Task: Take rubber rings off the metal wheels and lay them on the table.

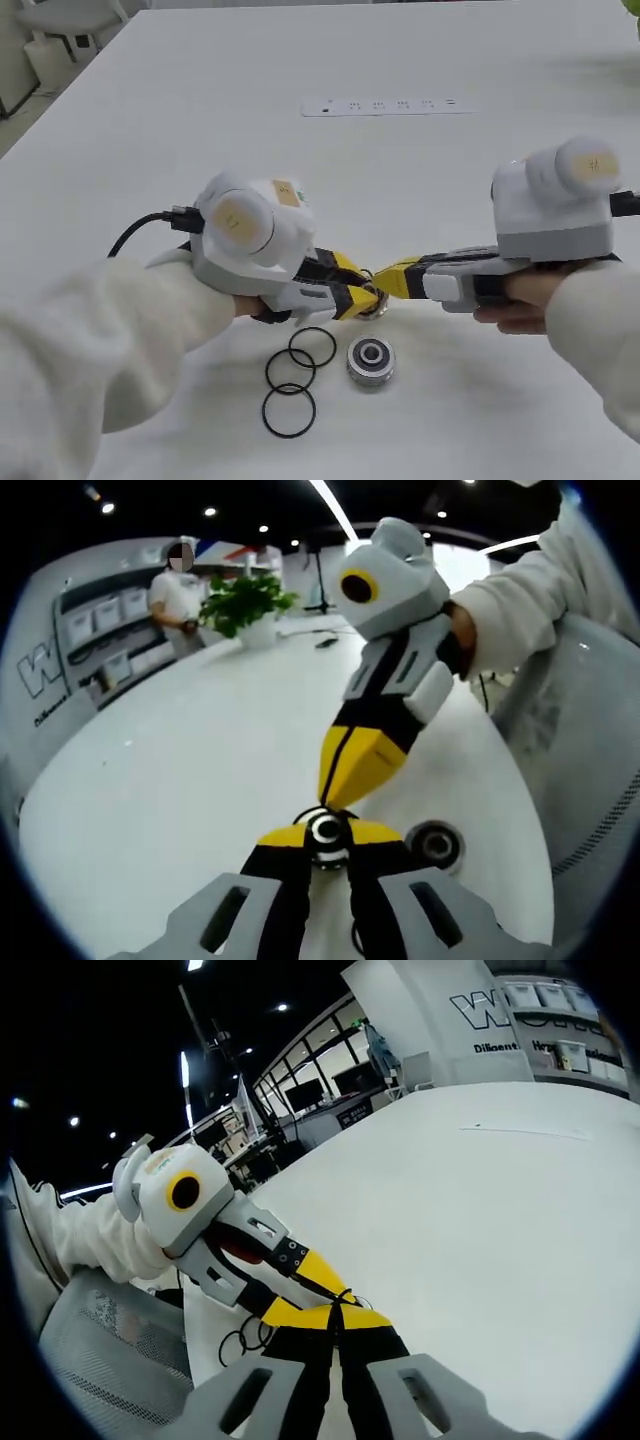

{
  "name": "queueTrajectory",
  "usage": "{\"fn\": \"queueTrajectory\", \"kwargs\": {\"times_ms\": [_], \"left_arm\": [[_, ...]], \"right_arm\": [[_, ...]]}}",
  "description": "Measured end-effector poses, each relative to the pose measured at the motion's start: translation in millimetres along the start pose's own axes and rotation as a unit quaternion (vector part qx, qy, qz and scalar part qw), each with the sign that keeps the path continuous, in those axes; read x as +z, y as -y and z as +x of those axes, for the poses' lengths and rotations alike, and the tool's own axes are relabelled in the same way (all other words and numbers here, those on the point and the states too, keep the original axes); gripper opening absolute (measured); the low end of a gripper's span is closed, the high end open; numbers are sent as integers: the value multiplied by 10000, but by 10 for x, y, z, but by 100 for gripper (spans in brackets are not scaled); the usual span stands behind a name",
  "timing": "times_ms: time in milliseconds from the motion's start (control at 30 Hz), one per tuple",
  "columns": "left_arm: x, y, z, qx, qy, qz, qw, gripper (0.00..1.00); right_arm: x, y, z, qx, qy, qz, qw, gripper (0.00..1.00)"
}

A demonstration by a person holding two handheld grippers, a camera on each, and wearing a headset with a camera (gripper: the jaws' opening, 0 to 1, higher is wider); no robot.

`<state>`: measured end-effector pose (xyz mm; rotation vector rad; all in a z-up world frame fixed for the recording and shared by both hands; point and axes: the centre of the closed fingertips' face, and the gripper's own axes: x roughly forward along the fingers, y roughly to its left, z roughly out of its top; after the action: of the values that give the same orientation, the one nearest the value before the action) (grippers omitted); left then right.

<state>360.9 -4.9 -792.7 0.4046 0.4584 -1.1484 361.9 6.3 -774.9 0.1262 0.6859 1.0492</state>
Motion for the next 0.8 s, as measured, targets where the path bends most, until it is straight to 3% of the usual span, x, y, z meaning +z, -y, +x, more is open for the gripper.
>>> {"fn": "queueTrajectory", "kwargs": {"times_ms": [467,600,700,800], "left_arm": [[41,49,-58,-52,27,-50,10000,22],[113,20,-138,3,139,-41,9999,23],[213,-39,-238,131,316,-106,9994,32],[293,-82,-357,212,458,-132,9986,35]], "right_arm": [[-58,58,-18,-141,-113,-110,9998,0],[-49,55,-28,-132,-97,-97,9998,0],[-30,55,-39,-128,-64,-92,9999,0],[-7,47,-49,-125,-26,-99,9999,0]]}}
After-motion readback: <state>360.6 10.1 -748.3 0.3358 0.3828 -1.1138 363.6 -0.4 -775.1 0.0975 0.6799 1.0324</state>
